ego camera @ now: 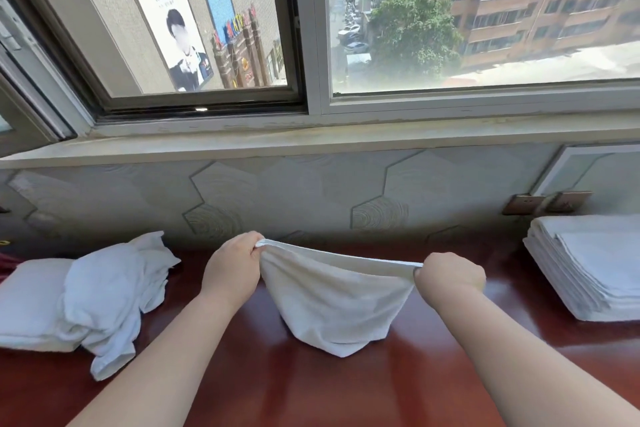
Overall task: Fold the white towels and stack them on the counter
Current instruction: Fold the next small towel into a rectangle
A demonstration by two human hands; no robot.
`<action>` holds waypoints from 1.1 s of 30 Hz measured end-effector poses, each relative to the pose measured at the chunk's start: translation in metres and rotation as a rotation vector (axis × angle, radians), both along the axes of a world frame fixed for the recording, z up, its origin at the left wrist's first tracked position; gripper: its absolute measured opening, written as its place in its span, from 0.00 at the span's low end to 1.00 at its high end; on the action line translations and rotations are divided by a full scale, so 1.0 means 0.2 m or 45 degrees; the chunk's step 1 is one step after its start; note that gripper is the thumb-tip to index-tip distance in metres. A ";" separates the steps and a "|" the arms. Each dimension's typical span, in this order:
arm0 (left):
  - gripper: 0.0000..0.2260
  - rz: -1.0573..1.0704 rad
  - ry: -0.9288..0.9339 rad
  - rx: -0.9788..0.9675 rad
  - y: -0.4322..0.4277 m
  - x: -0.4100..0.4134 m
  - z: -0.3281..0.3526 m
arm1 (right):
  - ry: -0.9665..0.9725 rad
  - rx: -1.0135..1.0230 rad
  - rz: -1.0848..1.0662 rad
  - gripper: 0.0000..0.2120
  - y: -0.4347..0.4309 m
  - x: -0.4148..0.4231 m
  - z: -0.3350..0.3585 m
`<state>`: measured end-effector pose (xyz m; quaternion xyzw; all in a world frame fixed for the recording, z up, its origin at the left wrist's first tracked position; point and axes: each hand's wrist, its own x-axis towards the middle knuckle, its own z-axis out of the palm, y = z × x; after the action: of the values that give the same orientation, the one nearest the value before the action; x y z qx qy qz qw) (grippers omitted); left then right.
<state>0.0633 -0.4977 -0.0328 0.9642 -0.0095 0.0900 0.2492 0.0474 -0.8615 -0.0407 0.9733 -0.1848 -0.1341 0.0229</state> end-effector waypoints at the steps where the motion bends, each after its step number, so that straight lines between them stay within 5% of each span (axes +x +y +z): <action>1: 0.06 0.002 0.010 0.013 0.01 0.01 0.00 | -0.008 0.009 -0.025 0.09 -0.01 0.00 -0.01; 8: 0.05 0.010 0.095 0.112 0.04 0.08 -0.04 | 0.180 0.569 -0.107 0.11 -0.07 0.03 0.00; 13: 0.06 0.017 0.137 0.008 0.07 0.12 -0.06 | -0.196 0.995 -0.257 0.09 -0.12 0.08 0.03; 18: 0.05 0.088 0.103 0.007 0.08 0.22 0.01 | -0.257 1.292 -0.397 0.13 -0.09 0.22 0.10; 28: 0.11 0.176 -0.227 0.038 0.01 0.64 0.31 | -0.968 1.031 -0.232 0.10 0.00 0.60 0.38; 33: 0.10 0.109 -0.305 0.064 0.06 0.63 0.26 | -1.001 0.956 -0.223 0.07 0.01 0.62 0.35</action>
<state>0.1900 -0.4853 0.0184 0.9520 -0.0002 0.2147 0.2180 0.1715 -0.8600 0.0286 0.8725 -0.1991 0.1813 -0.4078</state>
